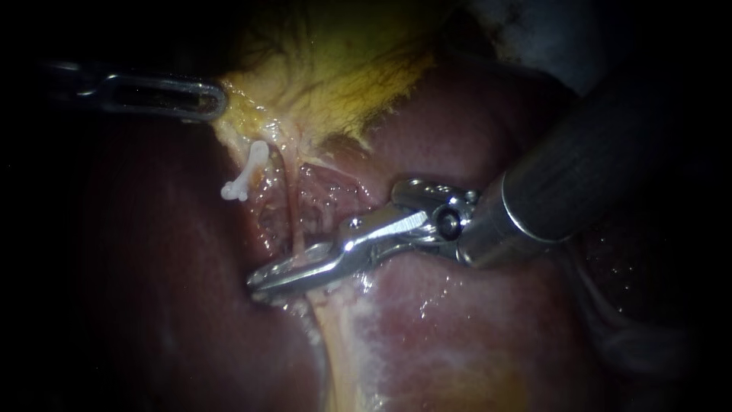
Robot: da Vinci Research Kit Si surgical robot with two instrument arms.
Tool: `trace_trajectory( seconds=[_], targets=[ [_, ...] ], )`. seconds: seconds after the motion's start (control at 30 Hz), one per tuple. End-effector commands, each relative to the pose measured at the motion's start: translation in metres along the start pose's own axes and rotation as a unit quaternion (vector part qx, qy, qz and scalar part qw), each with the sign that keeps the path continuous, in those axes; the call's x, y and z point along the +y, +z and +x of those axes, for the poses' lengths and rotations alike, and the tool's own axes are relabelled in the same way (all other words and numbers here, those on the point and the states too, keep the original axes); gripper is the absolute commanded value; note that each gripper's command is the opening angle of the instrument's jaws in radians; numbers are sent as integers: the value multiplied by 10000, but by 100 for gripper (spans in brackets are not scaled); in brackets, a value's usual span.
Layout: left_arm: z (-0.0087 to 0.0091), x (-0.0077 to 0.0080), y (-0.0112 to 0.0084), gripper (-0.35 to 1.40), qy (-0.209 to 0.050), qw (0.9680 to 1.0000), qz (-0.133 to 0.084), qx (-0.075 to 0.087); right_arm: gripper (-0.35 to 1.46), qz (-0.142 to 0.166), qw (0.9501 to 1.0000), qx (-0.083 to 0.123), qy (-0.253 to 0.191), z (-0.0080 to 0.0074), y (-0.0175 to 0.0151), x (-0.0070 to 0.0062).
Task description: Clipping second clip right tube
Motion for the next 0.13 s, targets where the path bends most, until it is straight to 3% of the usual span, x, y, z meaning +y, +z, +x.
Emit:
trace_trajectory(
  seconds=[0.03, 0.13],
  targets=[
    [0, 0, 0, -35, 0, 10000, 1, 0, -35, -3, 10000, 6, -7, 0, 0, 1],
    [0, 0, 0, -35, 0, 10000, 1, 0, -35, 0, 10000, -6, 20, -1, 0, 1]
  ],
)
